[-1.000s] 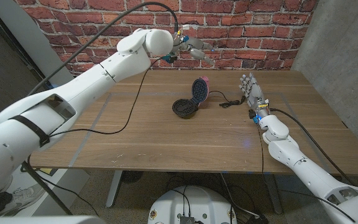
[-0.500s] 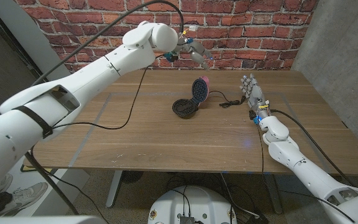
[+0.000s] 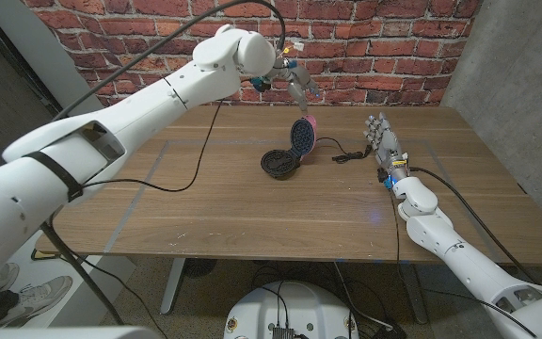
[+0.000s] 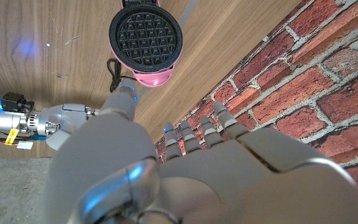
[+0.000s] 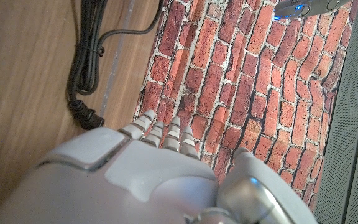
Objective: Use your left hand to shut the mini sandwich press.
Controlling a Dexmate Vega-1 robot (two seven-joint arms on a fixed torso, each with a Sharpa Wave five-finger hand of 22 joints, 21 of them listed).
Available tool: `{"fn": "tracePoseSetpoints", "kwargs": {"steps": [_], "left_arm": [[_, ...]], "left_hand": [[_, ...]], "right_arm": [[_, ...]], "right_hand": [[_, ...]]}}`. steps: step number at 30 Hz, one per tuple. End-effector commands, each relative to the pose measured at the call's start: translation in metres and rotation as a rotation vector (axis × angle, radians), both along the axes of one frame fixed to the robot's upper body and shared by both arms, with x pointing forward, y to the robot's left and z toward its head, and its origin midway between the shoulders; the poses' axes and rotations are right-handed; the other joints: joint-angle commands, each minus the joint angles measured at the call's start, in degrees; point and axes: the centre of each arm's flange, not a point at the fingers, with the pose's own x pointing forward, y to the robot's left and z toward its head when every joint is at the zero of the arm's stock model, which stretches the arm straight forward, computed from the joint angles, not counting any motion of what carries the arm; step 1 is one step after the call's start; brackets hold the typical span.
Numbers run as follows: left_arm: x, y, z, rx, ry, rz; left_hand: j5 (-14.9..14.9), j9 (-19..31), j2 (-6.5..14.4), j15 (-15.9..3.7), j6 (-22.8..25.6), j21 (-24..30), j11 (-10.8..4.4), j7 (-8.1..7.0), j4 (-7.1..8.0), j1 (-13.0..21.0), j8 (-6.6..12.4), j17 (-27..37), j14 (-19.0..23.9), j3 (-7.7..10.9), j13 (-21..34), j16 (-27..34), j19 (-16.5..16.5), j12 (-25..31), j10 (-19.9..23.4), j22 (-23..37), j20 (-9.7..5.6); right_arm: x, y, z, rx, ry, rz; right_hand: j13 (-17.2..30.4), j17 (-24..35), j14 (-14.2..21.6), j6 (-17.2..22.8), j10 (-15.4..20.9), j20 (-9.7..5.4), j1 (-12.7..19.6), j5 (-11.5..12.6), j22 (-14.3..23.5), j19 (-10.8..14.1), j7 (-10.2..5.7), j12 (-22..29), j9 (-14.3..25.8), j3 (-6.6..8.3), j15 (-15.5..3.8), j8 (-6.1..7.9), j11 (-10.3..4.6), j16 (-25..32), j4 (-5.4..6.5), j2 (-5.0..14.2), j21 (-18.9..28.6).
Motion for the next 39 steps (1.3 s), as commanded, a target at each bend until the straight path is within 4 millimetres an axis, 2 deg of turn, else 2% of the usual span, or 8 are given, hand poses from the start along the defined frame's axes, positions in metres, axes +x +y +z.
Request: {"fn": "tracePoseSetpoints", "kwargs": {"steps": [1, 6, 10, 13, 16, 20, 28, 39], "left_arm": [[0.003, -0.009, 0.0, 0.089, -0.003, 0.042], [0.007, -0.014, -0.001, 0.117, -0.006, 0.053], [0.011, -0.019, -0.003, 0.144, -0.006, 0.062], [0.014, -0.023, -0.005, 0.161, -0.002, 0.067], [0.018, -0.027, -0.007, 0.176, 0.005, 0.068], [0.021, -0.033, -0.009, 0.191, 0.009, 0.065], [0.029, -0.039, -0.017, 0.221, 0.01, 0.072], [0.035, -0.044, -0.026, 0.229, 0.018, 0.055]], "left_hand": [[-0.46, 0.14, -0.49, -2.18, 0.36, -0.36, -1.22, 0.02, 0.0, 3.84, -0.18, -0.06, 0.46, 1.22, -0.01, -0.48, 0.75, -0.34, 0.58, 0.0, -0.42], [-0.92, 0.24, -0.26, -2.63, 0.82, -0.71, -1.41, 0.2, 0.15, 6.96, -0.25, -0.1, 0.36, 2.14, 0.01, -0.65, 0.82, -0.66, 0.78, 0.03, -0.45], [-1.37, 0.32, -0.19, -2.93, 1.19, -0.91, -2.35, 0.11, 0.22, 9.05, -0.29, -0.16, 0.39, 2.67, 0.03, -0.72, 1.01, -0.72, 1.31, 0.04, -0.91], [-1.66, 0.38, -0.51, -3.06, 1.31, -1.11, -2.45, 0.01, 0.28, 10.17, -0.37, -0.22, 0.32, 2.78, 0.04, -0.82, 0.96, -0.85, 1.43, 0.06, -0.99], [-1.8, 0.41, -0.69, -3.3, 1.43, -1.2, -2.54, -0.15, 0.36, 10.67, -0.38, -0.26, 0.1, 2.79, 0.06, -0.94, 0.95, -0.91, 1.52, 0.07, -1.07], [-2.13, 0.5, -0.92, -3.43, 2.08, -1.31, -3.69, -0.83, 0.68, 11.57, -0.26, -0.29, 0.13, 2.74, 0.1, -0.93, 1.23, -0.76, 2.5, 0.1, -1.24], [-2.47, 0.6, -0.86, -4.31, 2.81, -1.53, -3.94, -2.42, 1.05, 12.69, -0.15, -0.28, 0.53, 2.61, 0.16, -0.77, 1.45, -0.77, 3.35, 0.13, -1.62], [-2.72, 0.69, -0.59, -4.6, 4.01, -1.71, -4.07, -3.27, 1.44, 13.47, 0.14, -0.13, 1.13, 2.56, 0.21, -0.53, 1.81, -0.54, 4.86, 0.15, -1.96]], "right_arm": [[0.001, 0.0, -0.003, 0.01, 0.002, -0.004], [0.002, -0.001, -0.003, 0.011, 0.003, -0.005], [0.003, -0.001, -0.003, 0.011, 0.003, -0.009], [0.004, -0.002, -0.003, 0.01, 0.003, -0.011], [0.004, -0.002, -0.003, 0.01, 0.004, -0.012], [0.005, -0.003, -0.005, 0.01, 0.008, -0.014], [0.006, -0.004, -0.006, 0.009, 0.009, -0.015], [0.005, -0.004, -0.006, 0.0, 0.008, -0.018]], "right_hand": [[0.27, 0.11, 0.36, 0.54, 0.72, -1.3, 0.13, -0.2, 0.15, 0.44, -0.22, 0.24, 0.28, -0.02, 0.03, 0.22, 0.13, 0.38, 0.0, 0.01, -0.22], [0.27, 0.12, 0.4, 0.67, 0.82, -1.29, 0.07, -0.21, 0.15, 0.5, -0.22, 0.26, 0.28, -0.04, 0.04, 0.24, 0.17, 0.37, 0.04, 0.02, -0.22], [0.28, 0.12, 0.43, 0.7, 1.35, -1.29, 0.01, -0.22, 0.15, 0.51, -0.16, 0.44, 0.28, -0.07, 0.09, 0.23, 0.37, 0.37, 0.08, 0.01, -0.24], [0.28, 0.11, 0.42, 0.7, 1.47, -1.29, 0.0, -0.22, 0.15, 0.52, -0.18, 0.47, 0.29, -0.07, 0.07, 0.22, 0.26, 0.35, 0.1, 0.02, -0.25], [0.29, 0.11, 0.44, 0.74, 1.55, -1.27, -0.01, -0.23, 0.15, 0.53, -0.15, 0.48, 0.29, -0.08, 0.1, 0.23, 0.33, 0.35, 0.1, 0.01, -0.25], [0.29, 0.11, 0.47, 0.74, 1.56, -1.29, -0.05, -0.24, 0.16, 0.55, -0.16, 0.46, 0.29, -0.11, 0.08, 0.22, 0.27, 0.35, 0.12, -0.03, -0.26], [0.29, 0.11, 0.47, 0.76, 1.63, -1.25, -0.08, -0.25, 0.16, 0.55, -0.2, 0.46, 0.29, -0.14, 0.14, 0.2, 0.36, 0.34, 0.13, -0.06, -0.28], [0.3, 0.1, 0.53, 0.75, 1.75, -1.18, -0.13, -0.26, 0.16, 0.56, -0.17, 0.45, 0.29, -0.2, 0.16, 0.17, 0.3, 0.33, 0.14, -0.14, -0.32]]}}
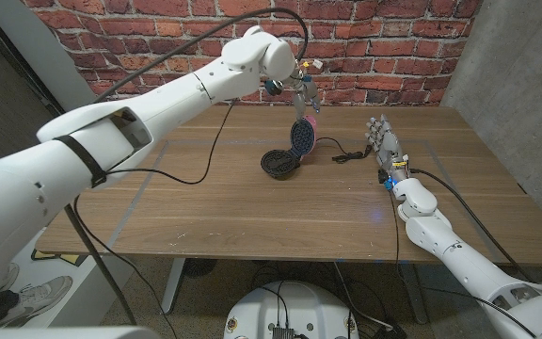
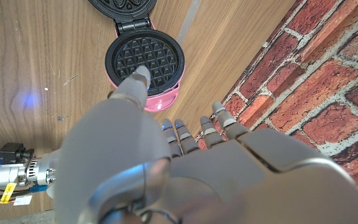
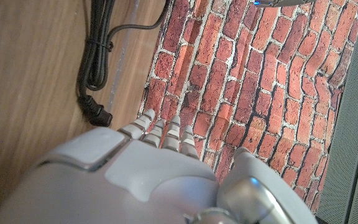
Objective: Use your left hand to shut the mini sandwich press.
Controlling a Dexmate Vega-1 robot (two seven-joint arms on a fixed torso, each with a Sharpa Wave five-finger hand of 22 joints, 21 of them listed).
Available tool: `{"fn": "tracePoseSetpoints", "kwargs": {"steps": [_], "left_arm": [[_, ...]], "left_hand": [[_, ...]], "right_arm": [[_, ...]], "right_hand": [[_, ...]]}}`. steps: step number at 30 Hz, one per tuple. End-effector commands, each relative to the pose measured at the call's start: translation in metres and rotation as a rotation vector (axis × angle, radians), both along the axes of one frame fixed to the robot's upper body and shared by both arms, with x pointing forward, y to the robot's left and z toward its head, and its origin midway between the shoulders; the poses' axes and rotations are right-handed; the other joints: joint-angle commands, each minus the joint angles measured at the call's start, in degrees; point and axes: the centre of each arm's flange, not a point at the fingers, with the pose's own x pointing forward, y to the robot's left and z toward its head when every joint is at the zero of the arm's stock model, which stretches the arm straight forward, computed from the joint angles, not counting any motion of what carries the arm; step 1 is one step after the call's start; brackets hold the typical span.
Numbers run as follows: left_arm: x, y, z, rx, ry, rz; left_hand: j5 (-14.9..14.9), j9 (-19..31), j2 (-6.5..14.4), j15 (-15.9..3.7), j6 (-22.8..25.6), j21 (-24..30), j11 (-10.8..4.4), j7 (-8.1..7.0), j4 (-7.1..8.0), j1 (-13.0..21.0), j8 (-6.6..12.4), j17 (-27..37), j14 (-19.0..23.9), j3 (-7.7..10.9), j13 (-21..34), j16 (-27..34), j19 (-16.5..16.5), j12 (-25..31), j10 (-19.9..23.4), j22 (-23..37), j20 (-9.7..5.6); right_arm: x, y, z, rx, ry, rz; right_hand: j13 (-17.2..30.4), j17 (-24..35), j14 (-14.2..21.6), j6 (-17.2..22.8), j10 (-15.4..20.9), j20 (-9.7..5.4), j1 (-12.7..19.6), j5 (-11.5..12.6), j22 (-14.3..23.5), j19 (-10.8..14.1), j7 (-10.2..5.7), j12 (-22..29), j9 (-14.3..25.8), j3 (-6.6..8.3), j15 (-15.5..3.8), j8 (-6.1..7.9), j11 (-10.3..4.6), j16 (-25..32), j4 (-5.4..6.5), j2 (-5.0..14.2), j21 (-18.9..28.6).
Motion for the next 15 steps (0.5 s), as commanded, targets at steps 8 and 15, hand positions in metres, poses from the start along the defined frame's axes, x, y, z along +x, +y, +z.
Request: {"fn": "tracePoseSetpoints", "kwargs": {"steps": [8, 15], "left_arm": [[0.014, -0.011, -0.017, 0.029, 0.014, -0.017], [0.02, -0.012, -0.022, 0.036, 0.022, -0.013]], "left_hand": [[-0.35, 0.29, 0.22, -4.86, 0.93, -0.33, -0.31, -0.96, 0.4, 0.85, 0.24, 0.23, 0.68, 0.13, 0.23, 0.25, 0.44, 0.45, 1.77, 0.14, -0.48], [-0.44, 0.35, 0.32, -5.12, 2.23, -0.43, -0.47, -1.24, 0.65, 1.05, 0.64, 0.33, 1.32, 0.1, 0.28, 0.46, 0.78, 0.73, 3.26, 0.15, -0.56]], "right_arm": [[-0.002, -0.001, -0.003, -0.008, 0.003, -0.008], [-0.003, -0.002, -0.003, -0.01, 0.004, -0.012]], "right_hand": [[0.3, 0.11, 0.17, 0.1, 0.63, -0.98, -0.14, -0.27, 0.15, 0.37, -0.19, 0.2, 0.29, -0.23, 0.18, 0.15, -0.11, 0.34, 0.13, -0.18, 0.01], [0.3, 0.11, 0.17, 0.12, 0.65, -0.99, -0.14, -0.27, 0.15, 0.42, -0.14, 0.17, 0.3, -0.24, 0.11, 0.15, -0.12, 0.32, 0.13, -0.2, 0.0]]}}
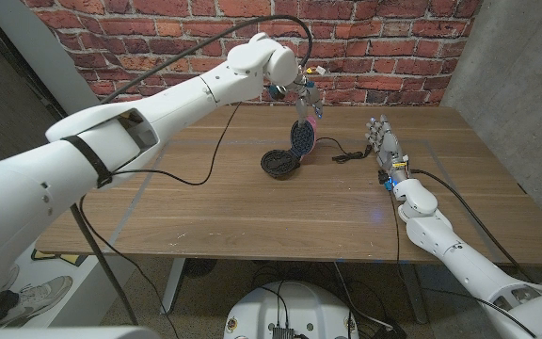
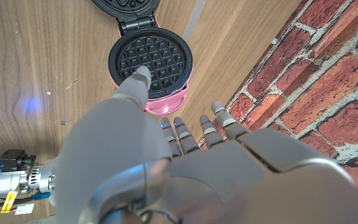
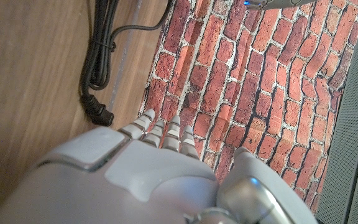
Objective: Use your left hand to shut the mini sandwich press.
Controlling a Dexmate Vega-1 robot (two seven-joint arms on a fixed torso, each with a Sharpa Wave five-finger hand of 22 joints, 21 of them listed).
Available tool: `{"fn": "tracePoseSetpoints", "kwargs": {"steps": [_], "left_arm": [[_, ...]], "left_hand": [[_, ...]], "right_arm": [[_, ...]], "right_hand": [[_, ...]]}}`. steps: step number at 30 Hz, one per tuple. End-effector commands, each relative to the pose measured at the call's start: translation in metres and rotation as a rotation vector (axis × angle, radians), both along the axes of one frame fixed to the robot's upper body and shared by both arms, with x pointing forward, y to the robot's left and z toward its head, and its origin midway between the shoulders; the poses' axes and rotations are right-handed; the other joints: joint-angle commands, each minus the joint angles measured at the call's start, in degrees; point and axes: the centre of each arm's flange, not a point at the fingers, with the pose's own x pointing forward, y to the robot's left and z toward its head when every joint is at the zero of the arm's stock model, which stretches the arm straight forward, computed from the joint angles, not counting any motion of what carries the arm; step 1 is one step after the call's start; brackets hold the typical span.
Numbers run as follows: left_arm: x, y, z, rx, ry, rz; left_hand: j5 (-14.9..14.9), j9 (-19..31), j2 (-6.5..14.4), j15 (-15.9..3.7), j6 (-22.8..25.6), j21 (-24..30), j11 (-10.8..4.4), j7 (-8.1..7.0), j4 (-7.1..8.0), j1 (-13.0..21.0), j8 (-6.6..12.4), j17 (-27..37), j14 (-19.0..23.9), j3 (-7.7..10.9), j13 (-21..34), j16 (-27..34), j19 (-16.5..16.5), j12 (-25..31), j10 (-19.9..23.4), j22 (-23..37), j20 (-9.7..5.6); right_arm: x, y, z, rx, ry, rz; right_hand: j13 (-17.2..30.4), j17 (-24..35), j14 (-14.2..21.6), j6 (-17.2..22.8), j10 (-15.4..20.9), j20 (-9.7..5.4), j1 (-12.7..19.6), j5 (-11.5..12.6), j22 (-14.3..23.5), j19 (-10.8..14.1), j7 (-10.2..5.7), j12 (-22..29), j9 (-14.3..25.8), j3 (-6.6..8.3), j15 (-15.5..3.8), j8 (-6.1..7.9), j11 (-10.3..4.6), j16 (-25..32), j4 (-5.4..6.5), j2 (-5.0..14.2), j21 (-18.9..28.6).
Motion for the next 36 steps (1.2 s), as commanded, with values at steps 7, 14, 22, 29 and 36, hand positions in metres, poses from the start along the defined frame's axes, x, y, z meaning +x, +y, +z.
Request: {"fn": "tracePoseSetpoints", "kwargs": {"steps": [7, 14, 22, 29, 36], "left_arm": [[0.014, -0.006, -0.018, 0.041, -0.026, 0.003], [0.015, -0.008, -0.021, 0.046, -0.08, -0.023], [0.016, -0.009, -0.021, 0.043, -0.107, -0.048], [0.018, -0.01, -0.022, 0.053, -0.11, -0.043], [0.018, -0.008, -0.022, 0.051, -0.125, -0.05]], "left_hand": [[-0.09, 0.14, 0.43, -6.16, 3.0, -0.19, -0.31, -0.52, 0.64, -0.04, 1.07, 0.33, 2.04, -0.23, 0.27, 0.92, 0.82, 0.86, 3.16, 0.17, -0.1], [0.06, 0.31, 0.42, -7.65, 8.78, -0.24, -0.12, -1.14, 0.88, 0.4, 3.31, 0.73, 5.08, -0.36, 0.86, 1.81, 2.34, 2.22, 8.76, 0.22, -0.06], [0.23, 0.73, 1.0, -9.3, 17.03, -0.51, -0.51, -0.96, 1.25, 0.9, 7.04, 1.24, 8.56, -0.38, 2.28, 1.75, 3.78, 5.01, 15.37, 0.27, -0.36], [0.26, 1.34, 1.49, -10.23, 22.83, -0.94, -0.68, 0.02, 1.42, 1.22, 10.37, 1.84, 12.05, -0.39, 3.68, 1.82, 4.62, 7.85, 20.68, 0.27, -0.56], [0.26, 1.98, 2.39, -11.02, 28.93, -1.27, -0.23, 1.61, 1.12, 2.47, 14.3, 3.01, 18.09, -0.02, 5.91, 3.04, 6.07, 12.12, 27.37, 0.21, -0.87]], "right_arm": [[0.0, -0.001, -0.002, -0.005, 0.007, -0.008], [0.001, -0.001, -0.003, -0.005, 0.01, -0.012], [0.003, -0.002, -0.003, -0.004, 0.012, -0.017], [0.004, 0.0, 0.0, -0.009, 0.011, -0.018], [0.004, 0.001, 0.001, -0.012, 0.011, -0.02]], "right_hand": [[0.31, 0.11, 0.0, 0.11, 0.41, -0.97, -0.14, -0.27, 0.15, 0.42, -0.18, 0.12, 0.3, -0.25, -0.05, 0.13, 0.06, 0.32, 0.12, -0.2, -0.02], [0.31, 0.11, 0.02, 0.13, 0.47, -0.97, -0.14, -0.27, 0.15, 0.43, -0.2, 0.11, 0.3, -0.26, -0.09, 0.13, 0.1, 0.31, 0.11, -0.2, -0.04], [0.31, 0.1, 0.02, 0.23, 0.49, -0.95, -0.09, -0.26, 0.14, 0.41, -0.24, 0.09, 0.3, -0.25, -0.01, 0.16, 0.12, 0.3, 0.07, -0.19, -0.07], [0.31, 0.09, 0.01, 0.29, 0.47, -0.99, -0.02, -0.26, 0.14, 0.43, -0.18, 0.05, 0.3, -0.24, 0.01, 0.17, 0.14, 0.29, 0.02, -0.18, -0.08], [0.31, 0.09, 0.0, 0.38, 0.56, -1.0, 0.02, -0.26, 0.14, 0.45, -0.22, 0.06, 0.3, -0.24, -0.04, 0.19, 0.16, 0.27, -0.03, -0.19, -0.1]]}}
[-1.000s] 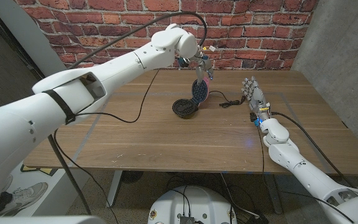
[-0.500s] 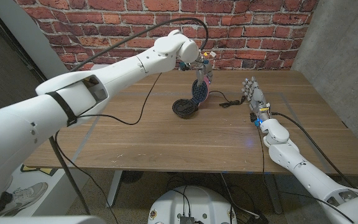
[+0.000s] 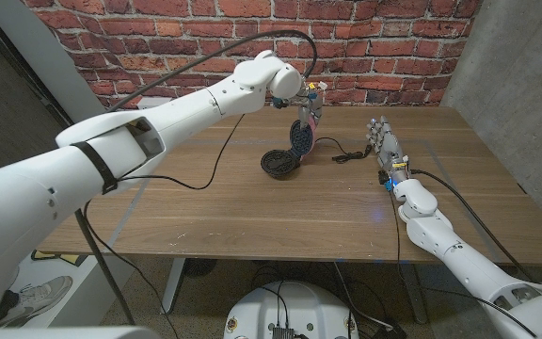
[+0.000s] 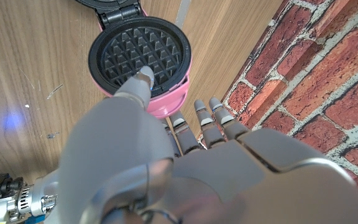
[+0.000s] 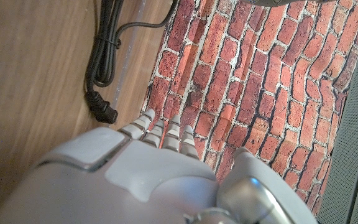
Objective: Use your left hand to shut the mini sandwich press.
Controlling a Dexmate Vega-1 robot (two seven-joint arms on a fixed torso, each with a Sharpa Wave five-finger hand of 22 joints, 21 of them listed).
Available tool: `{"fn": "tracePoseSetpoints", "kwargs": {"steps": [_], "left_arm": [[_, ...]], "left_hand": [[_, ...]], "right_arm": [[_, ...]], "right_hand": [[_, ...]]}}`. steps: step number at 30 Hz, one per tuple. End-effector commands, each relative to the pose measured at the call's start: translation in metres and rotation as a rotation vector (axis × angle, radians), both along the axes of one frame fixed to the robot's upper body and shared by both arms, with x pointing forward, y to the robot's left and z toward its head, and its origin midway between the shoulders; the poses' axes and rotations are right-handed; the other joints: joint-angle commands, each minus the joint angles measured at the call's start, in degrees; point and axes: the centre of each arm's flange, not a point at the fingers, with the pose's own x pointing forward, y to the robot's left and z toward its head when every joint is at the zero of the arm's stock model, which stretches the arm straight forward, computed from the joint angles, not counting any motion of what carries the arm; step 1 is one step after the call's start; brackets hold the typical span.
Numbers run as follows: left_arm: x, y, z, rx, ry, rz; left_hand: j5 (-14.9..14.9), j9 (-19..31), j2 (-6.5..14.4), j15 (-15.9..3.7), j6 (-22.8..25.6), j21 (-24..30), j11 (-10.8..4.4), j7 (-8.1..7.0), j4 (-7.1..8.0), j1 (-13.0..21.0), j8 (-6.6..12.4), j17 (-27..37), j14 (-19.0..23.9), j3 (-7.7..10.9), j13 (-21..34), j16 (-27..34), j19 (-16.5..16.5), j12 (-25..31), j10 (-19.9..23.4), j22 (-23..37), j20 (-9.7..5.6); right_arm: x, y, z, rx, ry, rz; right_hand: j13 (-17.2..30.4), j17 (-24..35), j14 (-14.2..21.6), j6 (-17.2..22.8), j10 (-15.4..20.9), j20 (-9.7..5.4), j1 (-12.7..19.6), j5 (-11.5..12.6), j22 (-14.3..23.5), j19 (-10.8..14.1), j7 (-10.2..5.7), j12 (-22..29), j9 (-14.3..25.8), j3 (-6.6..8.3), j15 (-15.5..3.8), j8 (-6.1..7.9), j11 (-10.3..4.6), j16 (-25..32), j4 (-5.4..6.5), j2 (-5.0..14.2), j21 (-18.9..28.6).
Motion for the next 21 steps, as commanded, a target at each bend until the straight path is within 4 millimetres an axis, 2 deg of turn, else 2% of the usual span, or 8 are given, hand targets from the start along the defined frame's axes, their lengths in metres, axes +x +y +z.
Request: {"fn": "tracePoseSetpoints", "kwargs": {"steps": [1, 7, 11, 21], "left_arm": [[0.001, 0.002, -0.002, 0.005, -0.022, -0.01], [-0.001, 0.003, -0.003, 0.012, -0.015, -0.003], [-0.005, 0.004, -0.004, 0.017, -0.023, -0.004], [-0.037, 0.009, -0.013, 0.046, -0.129, -0.059]], "left_hand": [[0.23, 0.58, 0.51, -10.64, 3.16, -0.17, 0.21, 0.97, 0.02, 0.77, 2.16, 0.77, 2.94, 0.37, 1.42, 0.76, 1.09, 2.18, 2.78, 0.06, -0.37], [0.16, 1.06, 0.68, -10.88, 4.79, -0.36, 0.26, 1.76, -0.33, 1.74, 3.63, 1.4, 4.68, 0.25, 2.66, 1.05, 1.48, 3.85, 4.13, 0.08, -0.51], [0.13, 1.29, 0.74, -10.88, 5.53, -0.43, 0.31, 1.75, -0.38, 2.12, 4.37, 1.75, 5.74, 0.11, 3.3, 1.26, 1.75, 4.75, 4.85, 0.09, -0.38], [-0.01, 1.62, 0.27, -10.61, 5.3, -0.61, 0.34, 1.87, -0.21, 2.04, 4.92, 2.08, 6.4, -0.41, 4.2, 1.07, 1.92, 5.61, 4.8, 0.13, -0.65]], "right_arm": [[0.001, 0.002, 0.002, -0.004, 0.001, -0.003], [0.001, 0.002, 0.003, -0.008, 0.0, -0.008], [0.001, 0.002, 0.005, -0.011, -0.003, -0.012], [0.002, 0.007, 0.01, -0.03, -0.008, -0.012]], "right_hand": [[0.31, 0.09, 0.02, 0.39, 0.36, -1.0, 0.03, -0.26, 0.14, 0.45, -0.22, 0.05, 0.3, -0.24, -0.04, 0.19, -0.05, 0.28, -0.04, -0.19, -0.1], [0.31, 0.09, -0.01, 0.4, 0.37, -1.01, 0.07, -0.25, 0.14, 0.45, -0.19, 0.04, 0.3, -0.23, -0.05, 0.18, -0.07, 0.26, -0.07, -0.2, -0.12], [0.31, 0.09, 0.01, 0.4, 0.37, -1.01, 0.11, -0.25, 0.14, 0.45, -0.2, 0.02, 0.3, -0.22, -0.02, 0.17, -0.1, 0.27, -0.1, -0.19, -0.13], [0.32, 0.09, 0.01, 0.37, 0.37, -1.01, 0.15, -0.26, 0.14, 0.45, -0.15, 0.0, 0.3, -0.23, 0.0, 0.14, 0.02, 0.26, -0.15, -0.22, -0.14]]}}
